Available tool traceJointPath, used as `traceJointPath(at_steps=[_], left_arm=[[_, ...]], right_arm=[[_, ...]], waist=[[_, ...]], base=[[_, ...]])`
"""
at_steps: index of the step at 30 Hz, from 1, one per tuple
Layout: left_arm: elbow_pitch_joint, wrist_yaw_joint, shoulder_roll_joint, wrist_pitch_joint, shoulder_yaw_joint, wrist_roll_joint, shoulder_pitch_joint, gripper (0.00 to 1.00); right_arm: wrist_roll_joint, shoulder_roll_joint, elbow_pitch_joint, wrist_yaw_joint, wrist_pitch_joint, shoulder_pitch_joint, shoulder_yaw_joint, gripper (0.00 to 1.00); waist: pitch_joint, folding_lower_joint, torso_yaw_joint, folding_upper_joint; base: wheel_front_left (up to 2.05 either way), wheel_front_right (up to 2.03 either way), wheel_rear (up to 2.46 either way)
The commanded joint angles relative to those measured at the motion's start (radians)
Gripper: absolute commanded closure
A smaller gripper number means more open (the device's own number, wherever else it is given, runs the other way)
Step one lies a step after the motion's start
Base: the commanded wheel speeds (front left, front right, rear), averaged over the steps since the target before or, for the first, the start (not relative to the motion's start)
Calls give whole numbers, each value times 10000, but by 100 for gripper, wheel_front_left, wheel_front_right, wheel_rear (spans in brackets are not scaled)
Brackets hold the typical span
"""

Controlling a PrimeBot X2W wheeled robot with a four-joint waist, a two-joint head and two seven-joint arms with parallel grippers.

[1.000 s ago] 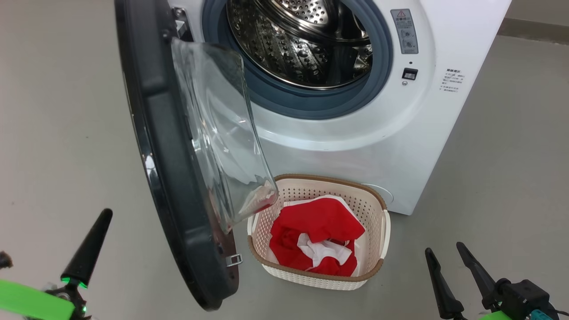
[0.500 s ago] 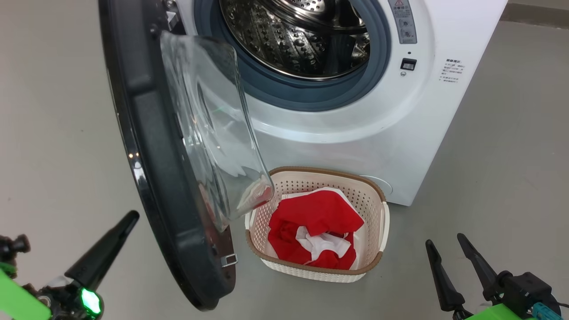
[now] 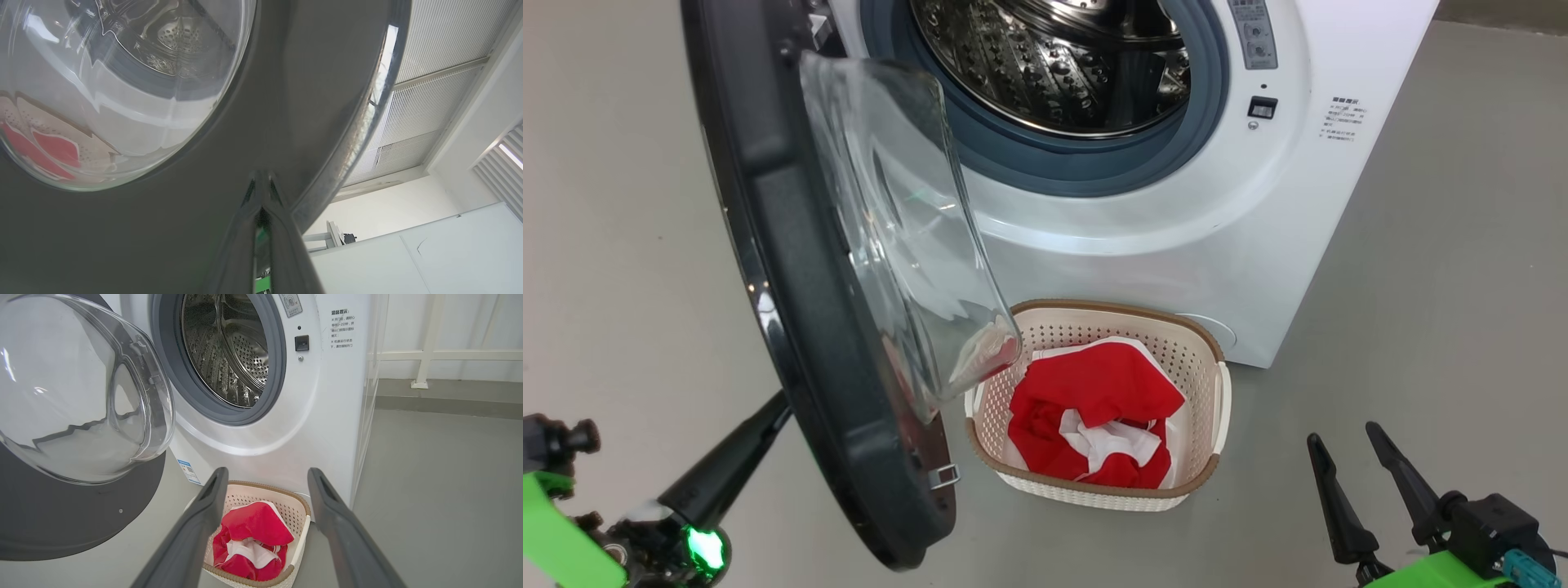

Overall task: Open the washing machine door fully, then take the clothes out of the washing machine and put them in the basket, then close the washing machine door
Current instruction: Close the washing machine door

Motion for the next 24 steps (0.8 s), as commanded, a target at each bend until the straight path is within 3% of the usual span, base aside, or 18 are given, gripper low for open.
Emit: traceJointPath(at_steps=[1, 11, 24], left_arm=[[-267, -56, 105, 223, 488, 164, -472, 100], [-611, -56, -1176, 799, 605, 1103, -758, 100], [-558, -56, -1856, 46, -4, 2083, -1732, 100]], right_arm=[[-88, -142, -238, 63, -65, -407, 200, 0], [-81, -97, -248, 63, -65, -501, 147, 0], [-82, -91, -339, 63, -65, -797, 95, 0]], waist=[[5, 0, -17, 0], [91, 0, -152, 0], [501, 0, -652, 0]], base=[[0, 0, 0], [0, 0, 0], [0, 0, 0]])
